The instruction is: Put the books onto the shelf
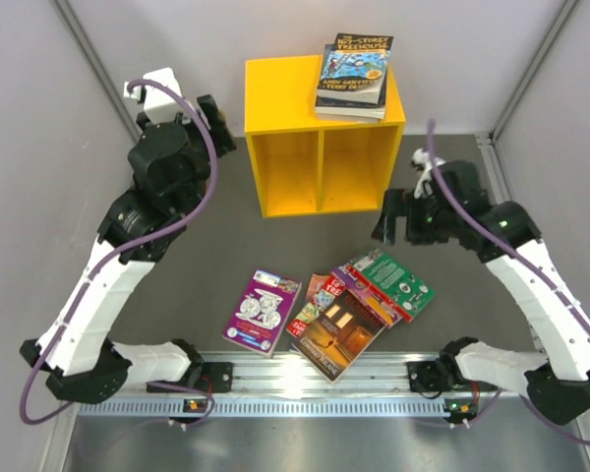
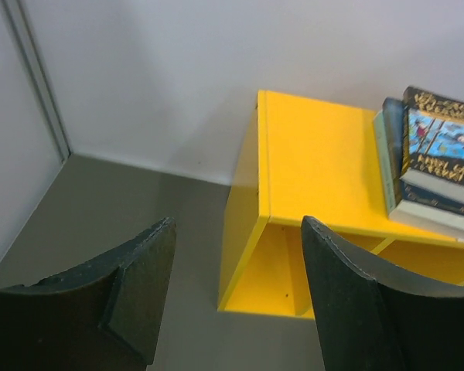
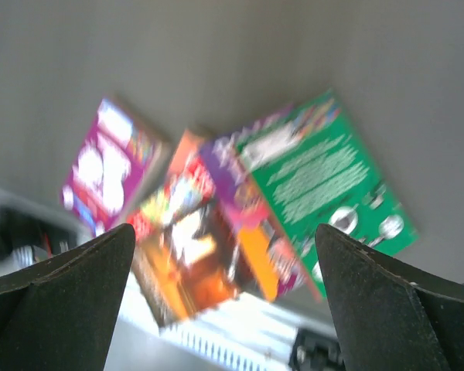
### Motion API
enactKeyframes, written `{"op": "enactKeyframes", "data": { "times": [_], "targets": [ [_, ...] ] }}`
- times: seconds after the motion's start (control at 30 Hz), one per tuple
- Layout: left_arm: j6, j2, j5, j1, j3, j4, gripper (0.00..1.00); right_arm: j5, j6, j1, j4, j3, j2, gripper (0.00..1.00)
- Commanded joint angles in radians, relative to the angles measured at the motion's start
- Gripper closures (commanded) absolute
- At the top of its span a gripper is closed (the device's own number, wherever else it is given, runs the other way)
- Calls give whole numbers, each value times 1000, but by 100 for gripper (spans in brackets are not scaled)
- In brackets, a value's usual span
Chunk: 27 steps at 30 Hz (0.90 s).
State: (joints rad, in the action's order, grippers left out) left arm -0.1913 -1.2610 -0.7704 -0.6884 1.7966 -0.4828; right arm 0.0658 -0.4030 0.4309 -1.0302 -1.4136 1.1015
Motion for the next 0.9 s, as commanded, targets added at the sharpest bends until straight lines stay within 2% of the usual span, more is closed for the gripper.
{"op": "enactKeyframes", "data": {
  "times": [0.0, 0.2, 0.23, 0.57, 0.87],
  "targets": [
    [-82, 60, -50, 1, -84, -104, 29, 80, -3, 167, -91, 41, 4, 0],
    [-249, 106, -41, 0, -95, -224, 30, -21, -66, 409, -102, 180, 66, 0],
    [-320, 126, -35, 0, -100, -285, 31, -47, -77, 448, -68, 214, 83, 2],
    [-588, 239, 16, 0, -158, -531, 37, -193, -27, 500, 7, 307, 244, 8],
    [-703, 282, 46, 0, -152, -640, 43, -294, -22, 563, 99, 387, 308, 17]
  ]
}}
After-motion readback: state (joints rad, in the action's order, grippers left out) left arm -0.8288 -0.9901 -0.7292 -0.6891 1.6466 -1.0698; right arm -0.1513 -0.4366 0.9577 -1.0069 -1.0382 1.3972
